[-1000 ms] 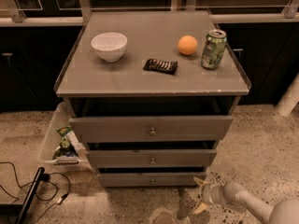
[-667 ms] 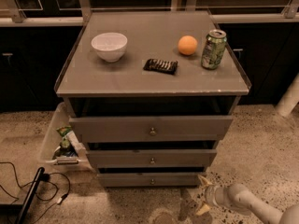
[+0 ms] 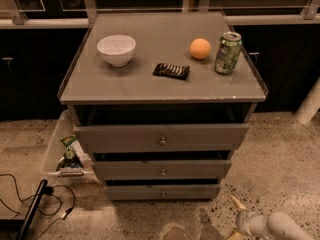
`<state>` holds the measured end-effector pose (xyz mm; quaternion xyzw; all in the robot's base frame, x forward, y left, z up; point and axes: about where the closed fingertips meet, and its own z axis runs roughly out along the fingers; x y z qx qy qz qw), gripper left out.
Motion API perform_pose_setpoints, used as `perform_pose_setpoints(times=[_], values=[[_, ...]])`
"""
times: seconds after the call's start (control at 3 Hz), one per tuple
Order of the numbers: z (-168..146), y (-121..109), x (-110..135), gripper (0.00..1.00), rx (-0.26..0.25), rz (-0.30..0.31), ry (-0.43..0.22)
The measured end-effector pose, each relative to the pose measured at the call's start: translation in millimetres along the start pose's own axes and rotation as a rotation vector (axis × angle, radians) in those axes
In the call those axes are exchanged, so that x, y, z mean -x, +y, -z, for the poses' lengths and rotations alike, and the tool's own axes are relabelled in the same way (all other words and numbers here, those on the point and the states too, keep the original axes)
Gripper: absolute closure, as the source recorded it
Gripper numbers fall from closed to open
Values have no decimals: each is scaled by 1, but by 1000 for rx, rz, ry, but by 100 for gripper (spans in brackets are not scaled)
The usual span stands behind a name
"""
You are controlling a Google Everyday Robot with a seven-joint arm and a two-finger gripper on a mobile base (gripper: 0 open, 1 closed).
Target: Close bottom drawer
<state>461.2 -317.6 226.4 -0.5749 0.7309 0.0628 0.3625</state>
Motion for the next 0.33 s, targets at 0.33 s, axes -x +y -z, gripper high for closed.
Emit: perform_pose_setpoints(times=[0.33], values=[[3, 6, -3, 0, 0, -12, 1]])
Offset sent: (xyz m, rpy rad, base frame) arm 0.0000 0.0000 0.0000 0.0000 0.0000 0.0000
